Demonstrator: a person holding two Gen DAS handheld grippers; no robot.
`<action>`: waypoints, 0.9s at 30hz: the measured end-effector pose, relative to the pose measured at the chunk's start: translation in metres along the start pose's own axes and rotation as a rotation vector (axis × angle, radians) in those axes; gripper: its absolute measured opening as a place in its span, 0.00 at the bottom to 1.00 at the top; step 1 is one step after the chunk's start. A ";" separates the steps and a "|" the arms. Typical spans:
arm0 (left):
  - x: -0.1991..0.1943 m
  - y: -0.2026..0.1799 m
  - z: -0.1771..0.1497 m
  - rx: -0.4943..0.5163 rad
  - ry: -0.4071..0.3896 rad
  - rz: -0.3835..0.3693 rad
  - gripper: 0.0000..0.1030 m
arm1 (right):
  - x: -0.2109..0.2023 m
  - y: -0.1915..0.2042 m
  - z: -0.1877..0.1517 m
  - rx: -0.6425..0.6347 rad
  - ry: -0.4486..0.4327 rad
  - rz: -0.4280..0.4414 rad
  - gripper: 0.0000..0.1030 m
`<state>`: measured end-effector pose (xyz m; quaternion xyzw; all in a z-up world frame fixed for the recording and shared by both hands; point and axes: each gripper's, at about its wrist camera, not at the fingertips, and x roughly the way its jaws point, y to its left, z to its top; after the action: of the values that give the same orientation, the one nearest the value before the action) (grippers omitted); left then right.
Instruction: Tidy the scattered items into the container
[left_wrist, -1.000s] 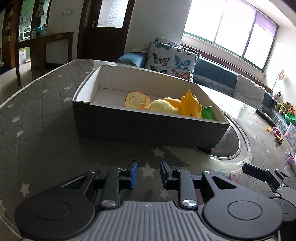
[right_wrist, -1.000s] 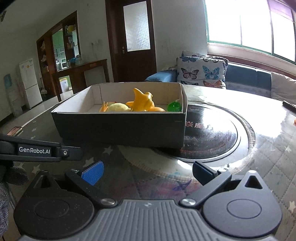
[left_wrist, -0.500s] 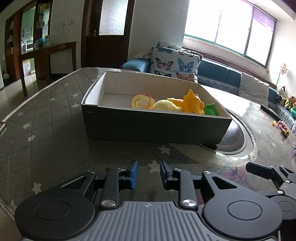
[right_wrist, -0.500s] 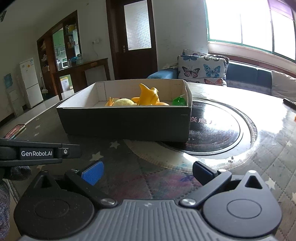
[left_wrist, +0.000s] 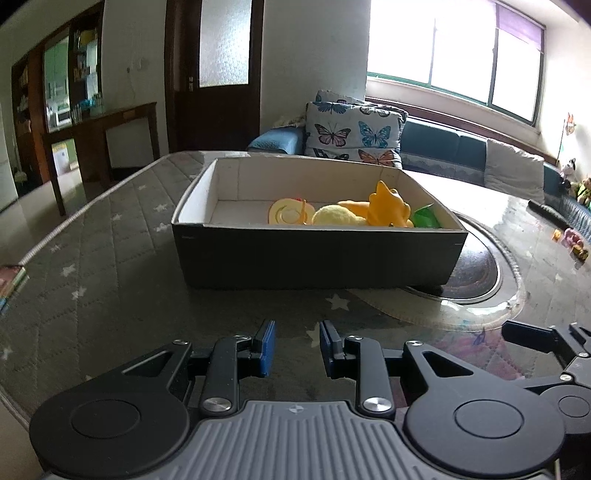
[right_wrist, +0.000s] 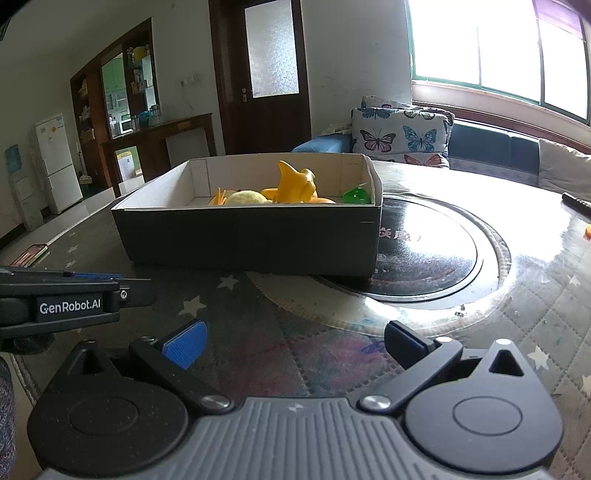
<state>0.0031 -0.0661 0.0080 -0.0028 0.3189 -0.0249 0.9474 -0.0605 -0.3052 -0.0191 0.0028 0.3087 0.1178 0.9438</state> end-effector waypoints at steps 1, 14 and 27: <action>0.000 -0.001 0.000 0.009 -0.004 0.009 0.28 | 0.000 0.000 0.000 0.000 0.001 -0.002 1.00; 0.002 -0.008 0.002 0.053 -0.021 0.028 0.28 | 0.002 0.000 -0.001 -0.001 0.006 -0.007 1.00; 0.004 -0.010 0.003 0.069 -0.026 0.034 0.28 | 0.002 -0.002 0.001 -0.002 0.002 -0.030 1.00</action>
<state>0.0075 -0.0760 0.0088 0.0352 0.3053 -0.0198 0.9514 -0.0583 -0.3064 -0.0193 -0.0027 0.3097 0.1040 0.9451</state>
